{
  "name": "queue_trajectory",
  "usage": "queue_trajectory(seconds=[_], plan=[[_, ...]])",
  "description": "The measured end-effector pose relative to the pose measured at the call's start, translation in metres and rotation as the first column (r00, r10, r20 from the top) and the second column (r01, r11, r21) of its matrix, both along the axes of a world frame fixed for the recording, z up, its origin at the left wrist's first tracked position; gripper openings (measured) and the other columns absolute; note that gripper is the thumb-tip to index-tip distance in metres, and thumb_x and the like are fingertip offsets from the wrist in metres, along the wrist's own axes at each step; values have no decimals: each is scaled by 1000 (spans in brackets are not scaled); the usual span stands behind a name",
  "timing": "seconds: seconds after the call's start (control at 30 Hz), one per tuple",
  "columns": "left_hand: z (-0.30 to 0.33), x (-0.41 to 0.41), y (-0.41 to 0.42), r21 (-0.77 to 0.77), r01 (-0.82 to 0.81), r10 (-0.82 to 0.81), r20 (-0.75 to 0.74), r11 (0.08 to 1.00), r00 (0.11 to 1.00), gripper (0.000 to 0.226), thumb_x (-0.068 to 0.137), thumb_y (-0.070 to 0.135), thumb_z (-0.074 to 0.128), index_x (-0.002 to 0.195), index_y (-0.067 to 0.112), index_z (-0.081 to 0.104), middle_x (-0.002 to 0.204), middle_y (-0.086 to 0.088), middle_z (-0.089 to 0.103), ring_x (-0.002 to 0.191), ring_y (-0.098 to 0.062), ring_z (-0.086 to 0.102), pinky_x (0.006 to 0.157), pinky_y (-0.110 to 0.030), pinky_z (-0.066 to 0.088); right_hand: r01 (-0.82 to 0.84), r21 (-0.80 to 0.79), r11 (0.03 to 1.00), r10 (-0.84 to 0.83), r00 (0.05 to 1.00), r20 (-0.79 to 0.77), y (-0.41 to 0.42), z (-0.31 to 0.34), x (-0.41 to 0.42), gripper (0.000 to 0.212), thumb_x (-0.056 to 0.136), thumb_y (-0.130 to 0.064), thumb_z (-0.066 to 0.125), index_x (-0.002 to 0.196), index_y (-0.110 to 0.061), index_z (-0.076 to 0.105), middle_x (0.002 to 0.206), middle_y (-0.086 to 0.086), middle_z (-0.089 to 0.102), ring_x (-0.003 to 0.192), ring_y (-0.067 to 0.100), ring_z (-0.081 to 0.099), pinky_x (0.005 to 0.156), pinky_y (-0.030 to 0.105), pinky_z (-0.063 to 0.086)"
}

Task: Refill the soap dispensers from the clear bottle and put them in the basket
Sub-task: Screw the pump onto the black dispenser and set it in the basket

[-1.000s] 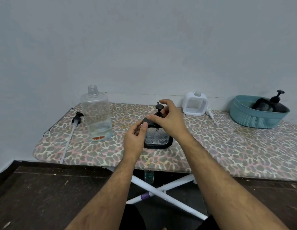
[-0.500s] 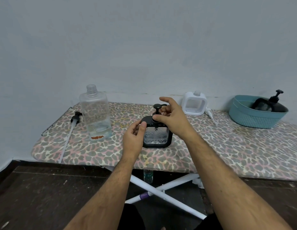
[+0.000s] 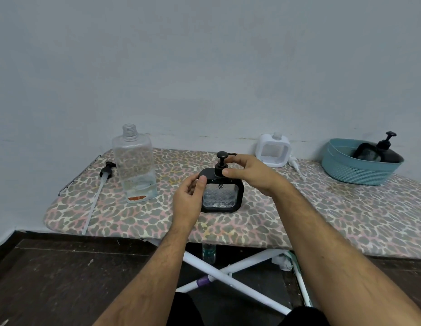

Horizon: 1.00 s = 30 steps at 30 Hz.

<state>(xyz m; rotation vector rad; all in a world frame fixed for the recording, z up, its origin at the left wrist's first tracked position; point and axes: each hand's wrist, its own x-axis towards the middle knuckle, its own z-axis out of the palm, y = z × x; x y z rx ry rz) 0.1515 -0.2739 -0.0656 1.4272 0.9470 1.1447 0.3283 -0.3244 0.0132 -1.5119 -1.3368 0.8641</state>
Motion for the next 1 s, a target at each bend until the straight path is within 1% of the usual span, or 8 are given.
queue_trajectory(seconds=[0.3,0.43,0.5,0.57,0.7,0.8,0.9,1.0], plan=[[-1,1,1,21,10,-9,-14,1000,1000,74,74,67,57,126,15,63,112,5,69,106,-10,65,96,-37,55,-112,10,994,112,994,18,8,-4,4,24,94,-15,67,118,-14,71,128,2,65,115,17,65,96,30,54],[-1,2,2,32,21,-20,-15,999,1000,69,75,64,57,123,15,63,110,4,69,104,-10,65,94,-33,55,18,70,997,-30,984,174,5,-16,-3,53,79,-50,72,123,-20,70,130,-4,63,122,13,59,108,42,46],[-2,2,3,40,19,-19,-15,999,1000,65,76,63,58,121,16,63,109,4,68,103,-11,65,92,-30,54,105,91,990,-119,980,162,4,-18,-10,52,82,-44,76,125,-15,67,128,-4,62,121,12,58,108,39,45],[-2,3,4,38,19,-18,-26,999,999,54,81,57,60,119,18,62,107,6,67,101,-7,64,86,-20,52,213,158,964,-241,952,188,2,-19,-19,43,85,-33,77,121,-12,66,122,-1,62,119,16,58,103,33,43],[-3,3,6,40,8,-6,-32,999,999,38,92,41,62,120,15,62,107,8,67,100,-3,63,78,-9,48,422,242,874,-482,819,312,4,-28,-46,51,69,-64,65,98,-21,69,103,-3,66,99,18,62,90,47,50],[-5,3,8,40,13,-12,-12,999,1000,41,93,41,62,122,12,62,109,4,68,102,-8,65,83,-15,51,344,213,915,-391,887,246,2,-20,-42,42,77,-51,73,104,-19,69,105,-3,68,99,17,64,91,45,52],[-7,4,8,36,20,-20,-2,999,1000,49,90,47,62,123,12,63,111,2,69,105,-12,65,93,-29,53,71,77,994,-77,995,68,-3,-4,-24,22,90,-18,73,111,-22,66,107,-7,69,101,8,65,97,31,49],[-8,4,9,25,25,-25,10,999,1000,61,82,62,64,121,16,64,109,2,70,103,-13,67,94,-38,55,-98,-25,995,96,994,-43,2,2,-7,23,94,-6,66,115,-14,68,108,-1,71,100,12,67,96,26,52]])
